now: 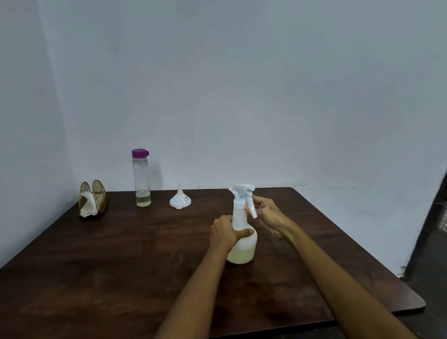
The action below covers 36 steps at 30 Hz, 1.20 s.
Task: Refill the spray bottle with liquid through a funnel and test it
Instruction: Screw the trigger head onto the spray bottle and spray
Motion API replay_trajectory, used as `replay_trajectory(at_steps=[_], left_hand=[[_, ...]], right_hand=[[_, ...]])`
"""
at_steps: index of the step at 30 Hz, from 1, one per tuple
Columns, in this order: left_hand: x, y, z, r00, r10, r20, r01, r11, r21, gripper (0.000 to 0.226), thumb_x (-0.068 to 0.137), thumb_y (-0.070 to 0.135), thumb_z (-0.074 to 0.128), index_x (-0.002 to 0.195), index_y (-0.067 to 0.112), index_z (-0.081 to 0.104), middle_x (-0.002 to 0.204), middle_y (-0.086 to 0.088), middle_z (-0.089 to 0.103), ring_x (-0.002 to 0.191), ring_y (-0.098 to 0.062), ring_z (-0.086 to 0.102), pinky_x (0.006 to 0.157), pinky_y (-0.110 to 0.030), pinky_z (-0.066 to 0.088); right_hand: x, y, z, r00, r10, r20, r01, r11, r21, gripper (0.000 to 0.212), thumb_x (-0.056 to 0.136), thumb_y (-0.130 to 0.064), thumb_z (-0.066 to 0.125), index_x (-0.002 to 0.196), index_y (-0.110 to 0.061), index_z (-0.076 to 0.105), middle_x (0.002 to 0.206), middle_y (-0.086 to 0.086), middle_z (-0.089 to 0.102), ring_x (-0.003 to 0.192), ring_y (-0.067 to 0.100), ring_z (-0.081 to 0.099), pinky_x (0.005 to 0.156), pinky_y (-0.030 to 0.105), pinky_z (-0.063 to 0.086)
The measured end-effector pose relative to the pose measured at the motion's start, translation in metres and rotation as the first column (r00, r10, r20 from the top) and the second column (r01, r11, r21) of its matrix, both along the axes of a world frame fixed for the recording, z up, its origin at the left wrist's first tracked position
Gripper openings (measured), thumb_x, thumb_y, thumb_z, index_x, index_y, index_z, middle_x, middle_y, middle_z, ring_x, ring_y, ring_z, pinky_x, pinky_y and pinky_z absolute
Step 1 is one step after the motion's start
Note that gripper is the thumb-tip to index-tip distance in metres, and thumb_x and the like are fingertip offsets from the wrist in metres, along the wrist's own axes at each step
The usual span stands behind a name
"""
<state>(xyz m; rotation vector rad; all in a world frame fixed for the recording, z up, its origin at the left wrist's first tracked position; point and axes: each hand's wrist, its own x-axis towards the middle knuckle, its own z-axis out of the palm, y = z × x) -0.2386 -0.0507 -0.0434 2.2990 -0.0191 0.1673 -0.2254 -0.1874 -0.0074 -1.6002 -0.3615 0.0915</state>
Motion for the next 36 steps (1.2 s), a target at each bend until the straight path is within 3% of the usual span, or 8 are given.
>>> replay_trajectory(at_steps=[6, 12, 17, 23, 27, 32, 34, 36], left_hand=[[-0.002, -0.002, 0.002, 1.000, -0.005, 0.004, 0.005, 1.000, -0.002, 0.060, 0.077, 0.043, 0.073, 0.125, 0.010, 0.058, 0.124, -0.009, 0.061, 0.114, -0.025, 0.057, 0.087, -0.031, 0.046], [-0.004, -0.002, 0.002, 1.000, -0.016, 0.011, 0.016, 0.999, 0.044, 0.062, 0.076, 0.048, 0.072, 0.123, 0.009, 0.058, 0.123, -0.009, 0.061, 0.115, -0.025, 0.056, 0.087, -0.032, 0.046], [-0.003, -0.001, 0.003, 1.000, -0.027, 0.000, 0.027, 0.999, 0.026, 0.060, 0.078, 0.046, 0.071, 0.123, 0.009, 0.058, 0.124, -0.009, 0.061, 0.117, -0.026, 0.055, 0.093, -0.035, 0.045], [-0.004, -0.003, 0.002, 1.000, -0.002, 0.004, 0.002, 0.998, 0.055, 0.060, 0.075, 0.048, 0.073, 0.119, 0.008, 0.060, 0.120, -0.008, 0.062, 0.113, -0.024, 0.056, 0.078, -0.028, 0.041], [-0.001, -0.002, 0.002, 1.000, 0.002, -0.009, -0.002, 0.999, 0.050, 0.060, 0.075, 0.049, 0.072, 0.116, 0.007, 0.060, 0.117, -0.008, 0.062, 0.111, -0.024, 0.057, 0.076, -0.028, 0.041], [0.000, 0.000, 0.000, 1.000, 0.009, -0.004, -0.009, 1.000, 0.030, 0.060, 0.073, 0.050, 0.073, 0.113, 0.008, 0.062, 0.114, -0.008, 0.064, 0.109, -0.025, 0.058, 0.075, -0.029, 0.042], [0.000, 0.000, 0.000, 1.000, 0.005, -0.005, -0.005, 1.000, 0.019, 0.060, 0.073, 0.050, 0.073, 0.114, 0.008, 0.063, 0.114, -0.008, 0.064, 0.108, -0.024, 0.059, 0.075, -0.029, 0.042], [0.001, 0.000, -0.001, 1.000, 0.004, 0.002, -0.004, 1.000, 0.009, 0.061, 0.073, 0.050, 0.073, 0.115, 0.008, 0.063, 0.116, -0.008, 0.064, 0.108, -0.024, 0.059, 0.076, -0.028, 0.041]], right_hand=[[-0.005, 0.013, 0.008, 0.987, 0.008, 0.163, 0.040, 0.955, -0.293, 0.072, 0.059, -0.013, 0.065, 0.129, -0.008, 0.047, 0.111, 0.007, 0.058, 0.100, 0.017, 0.057, 0.071, 0.015, 0.052], [-0.007, 0.002, 0.042, 0.986, 0.169, 0.014, -0.157, 0.940, -0.302, 0.076, 0.056, -0.020, 0.058, 0.128, 0.004, 0.049, 0.114, 0.008, 0.057, 0.098, 0.015, 0.058, 0.073, 0.012, 0.051], [-0.005, 0.012, 0.043, 0.989, 0.050, 0.142, 0.031, 0.853, -0.521, 0.033, 0.078, -0.018, 0.073, 0.109, -0.009, 0.065, 0.104, 0.006, 0.065, 0.103, 0.023, 0.062, 0.091, 0.034, 0.051], [-0.010, -0.001, 0.043, 0.977, -0.139, 0.162, 0.183, 0.936, -0.301, 0.040, 0.082, 0.011, 0.051, 0.119, 0.000, 0.059, 0.087, 0.008, 0.064, 0.069, 0.003, 0.066, 0.054, 0.007, 0.048], [-0.012, -0.005, 0.039, 0.992, -0.040, 0.124, 0.075, 0.951, -0.301, 0.045, 0.079, 0.002, 0.061, 0.124, -0.003, 0.056, 0.100, 0.009, 0.064, 0.084, 0.012, 0.064, 0.061, 0.010, 0.052], [-0.004, 0.007, 0.033, 0.964, -0.183, 0.195, 0.237, 0.923, -0.303, 0.042, 0.081, -0.003, 0.069, 0.121, -0.001, 0.059, 0.110, 0.019, 0.067, 0.090, 0.024, 0.066, 0.066, 0.022, 0.056], [-0.003, 0.012, 0.031, 0.954, -0.207, 0.219, 0.276, 0.891, -0.361, 0.046, 0.079, -0.004, 0.072, 0.122, -0.003, 0.059, 0.103, 0.022, 0.069, 0.083, 0.034, 0.065, 0.069, 0.033, 0.055], [-0.003, 0.015, 0.030, 0.944, -0.196, 0.267, 0.293, 0.869, -0.399, 0.047, 0.078, -0.004, 0.072, 0.123, -0.003, 0.059, 0.089, 0.024, 0.067, 0.066, 0.031, 0.059, 0.057, 0.028, 0.051]])
